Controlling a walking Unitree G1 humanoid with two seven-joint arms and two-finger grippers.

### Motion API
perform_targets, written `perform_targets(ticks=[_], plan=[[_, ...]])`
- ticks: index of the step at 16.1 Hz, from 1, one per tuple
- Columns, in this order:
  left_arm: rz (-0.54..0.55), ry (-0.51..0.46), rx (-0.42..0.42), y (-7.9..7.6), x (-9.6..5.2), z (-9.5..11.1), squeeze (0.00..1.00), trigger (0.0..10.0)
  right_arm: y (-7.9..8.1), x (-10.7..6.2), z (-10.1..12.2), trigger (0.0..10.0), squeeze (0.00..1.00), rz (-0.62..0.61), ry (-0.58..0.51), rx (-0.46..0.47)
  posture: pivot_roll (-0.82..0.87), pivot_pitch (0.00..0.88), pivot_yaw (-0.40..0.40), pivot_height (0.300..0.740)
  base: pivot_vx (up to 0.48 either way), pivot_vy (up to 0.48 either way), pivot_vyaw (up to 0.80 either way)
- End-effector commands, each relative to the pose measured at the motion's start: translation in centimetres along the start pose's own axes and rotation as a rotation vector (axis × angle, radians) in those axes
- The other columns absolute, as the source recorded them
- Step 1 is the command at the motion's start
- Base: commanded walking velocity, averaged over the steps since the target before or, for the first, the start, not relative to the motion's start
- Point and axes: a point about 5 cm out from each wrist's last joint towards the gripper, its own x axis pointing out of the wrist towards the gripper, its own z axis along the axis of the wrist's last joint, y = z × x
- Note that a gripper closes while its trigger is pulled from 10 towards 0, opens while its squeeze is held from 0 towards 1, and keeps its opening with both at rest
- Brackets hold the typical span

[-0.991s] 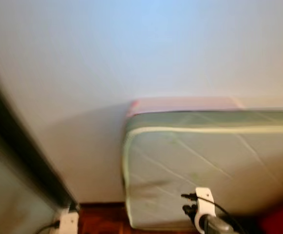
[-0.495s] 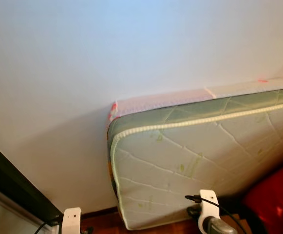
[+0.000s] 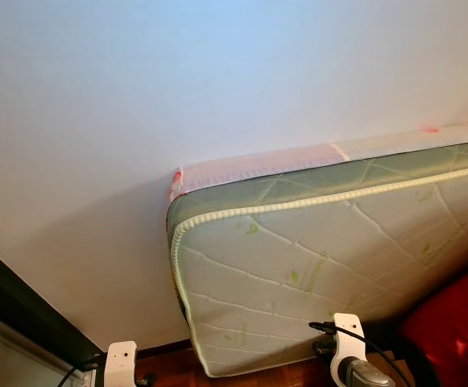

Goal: Clean up the room

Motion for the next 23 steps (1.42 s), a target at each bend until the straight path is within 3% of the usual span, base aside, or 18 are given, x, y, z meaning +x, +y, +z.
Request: perform_targets(ticks=[1, 23], plan=[[0.000, 0.029, 0.009, 0.05, -0.08, -0.56, 0.00, 10.0, 0.06, 0.03, 0.37, 10.0, 0.00, -0.004, -0.022, 0.006, 0.01, 0.025, 0.007, 0.740, 0.000, 0.000, 0.00], [0.001, 0.031, 0.002, 0.07, -0.09, -0.61, 0.00, 10.0, 0.05, 0.03, 0.39, 10.0, 0.00, -0.004, -0.025, -0.005, 0.01, 0.030, 0.006, 0.740, -0.261, 0.000, 0.00]])
